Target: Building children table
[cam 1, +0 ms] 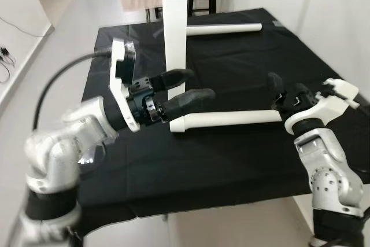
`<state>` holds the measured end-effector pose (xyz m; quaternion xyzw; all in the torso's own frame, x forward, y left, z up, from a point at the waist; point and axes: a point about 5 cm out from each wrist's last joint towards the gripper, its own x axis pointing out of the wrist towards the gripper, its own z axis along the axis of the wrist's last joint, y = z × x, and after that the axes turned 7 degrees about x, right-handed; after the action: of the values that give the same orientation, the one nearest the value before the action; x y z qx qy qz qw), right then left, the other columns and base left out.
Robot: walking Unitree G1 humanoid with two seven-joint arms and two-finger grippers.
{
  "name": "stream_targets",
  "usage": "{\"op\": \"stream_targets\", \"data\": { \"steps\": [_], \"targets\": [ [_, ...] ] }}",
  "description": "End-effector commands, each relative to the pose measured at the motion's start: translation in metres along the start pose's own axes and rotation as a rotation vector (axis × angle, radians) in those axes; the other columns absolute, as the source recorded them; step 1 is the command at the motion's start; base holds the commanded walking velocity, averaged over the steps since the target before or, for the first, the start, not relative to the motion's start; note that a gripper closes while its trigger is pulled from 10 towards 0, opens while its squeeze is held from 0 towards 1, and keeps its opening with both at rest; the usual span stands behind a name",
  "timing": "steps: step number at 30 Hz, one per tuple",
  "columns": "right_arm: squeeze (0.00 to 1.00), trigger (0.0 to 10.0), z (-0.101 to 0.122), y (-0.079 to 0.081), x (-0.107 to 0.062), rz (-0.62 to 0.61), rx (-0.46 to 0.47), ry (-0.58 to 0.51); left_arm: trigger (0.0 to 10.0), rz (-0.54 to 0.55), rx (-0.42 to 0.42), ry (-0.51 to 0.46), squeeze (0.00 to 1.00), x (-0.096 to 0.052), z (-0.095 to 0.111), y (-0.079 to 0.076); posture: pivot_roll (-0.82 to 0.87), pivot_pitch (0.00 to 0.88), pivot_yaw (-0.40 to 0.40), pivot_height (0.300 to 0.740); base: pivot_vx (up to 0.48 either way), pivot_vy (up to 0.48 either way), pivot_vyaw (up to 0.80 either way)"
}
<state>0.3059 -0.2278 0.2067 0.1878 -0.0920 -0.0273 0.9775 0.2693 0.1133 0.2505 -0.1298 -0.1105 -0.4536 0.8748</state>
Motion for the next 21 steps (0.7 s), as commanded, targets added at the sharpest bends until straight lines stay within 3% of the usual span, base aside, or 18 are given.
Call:
{"op": "stream_targets", "data": {
  "steps": [1,3,5,9,10,12,13,16,17,19,20,21],
  "targets": [
    [0.0,10.0,0.002,0.004,0.002,0.005,-0.036,-0.015,10.0,0.026,0.02,-0.011,0.0,0.001,0.001,-0.001,0.02,0.105,-0.003,0.74,0.0,-0.45,0.0],
    [0.0,10.0,-0.001,0.014,0.004,0.041,-0.136,-0.018,10.0,0.115,-0.052,0.014,0.0,-0.001,-0.028,-0.008,0.02,0.097,0.001,0.74,0.0,-0.469,0.0],
    [0.0,10.0,-0.003,0.019,0.005,0.06,-0.175,-0.019,10.0,0.138,-0.072,0.035,0.0,-0.001,-0.038,-0.01,0.01,0.096,0.003,0.74,0.0,-0.472,0.0],
    [0.0,10.0,-0.005,0.026,0.005,0.085,-0.216,-0.018,10.0,0.146,-0.095,0.05,0.0,0.001,-0.046,-0.012,0.01,0.089,0.011,0.74,0.0,-0.472,0.0],
    [0.0,10.0,-0.01,0.034,0.004,0.113,-0.252,-0.014,10.0,0.161,-0.112,0.051,0.0,0.005,-0.051,-0.011,0.0,0.085,0.011,0.74,0.0,-0.472,0.0],
    [0.0,10.0,-0.019,0.043,0.004,0.145,-0.295,-0.008,10.0,0.245,-0.124,0.039,0.0,0.011,-0.055,-0.006,-0.01,0.077,0.005,0.74,0.0,-0.236,0.0],
    [0.0,10.0,-0.027,0.047,0.003,0.159,-0.325,-0.005,10.0,0.317,-0.082,0.059,0.0,0.012,-0.059,-0.001,-0.02,0.077,0.003,0.74,0.0,0.0,0.0],
    [0.0,10.0,-0.031,0.049,0.003,0.168,-0.345,-0.005,10.0,0.363,-0.047,0.074,0.0,0.012,-0.062,0.002,-0.02,0.077,0.004,0.74,0.0,0.0,0.0],
    [0.0,10.0,-0.036,0.051,0.003,0.174,-0.363,-0.002,10.0,0.407,-0.001,0.092,0.0,0.011,-0.064,0.006,-0.02,0.072,0.004,0.74,0.0,0.0,0.0],
    [0.0,10.0,-0.036,0.051,0.003,0.174,-0.363,-0.002,10.0,0.407,-0.001,0.092,0.0,0.011,-0.064,0.006,-0.02,0.072,0.004,0.74,0.0,0.0,0.0],
    [0.0,10.0,-0.048,0.055,0.002,0.192,-0.393,0.019,0.0,0.505,0.081,0.09,0.0,0.005,-0.06,0.019,-0.01,0.071,0.007,0.74,0.0,0.0,0.0],
    [0.0,10.0,-0.048,0.055,0.002,0.192,-0.393,0.019,0.0,0.505,0.081,0.09,0.0,0.005,-0.06,0.019,-0.01,0.071,0.007,0.74,0.0,0.0,0.0]
  ]
}}
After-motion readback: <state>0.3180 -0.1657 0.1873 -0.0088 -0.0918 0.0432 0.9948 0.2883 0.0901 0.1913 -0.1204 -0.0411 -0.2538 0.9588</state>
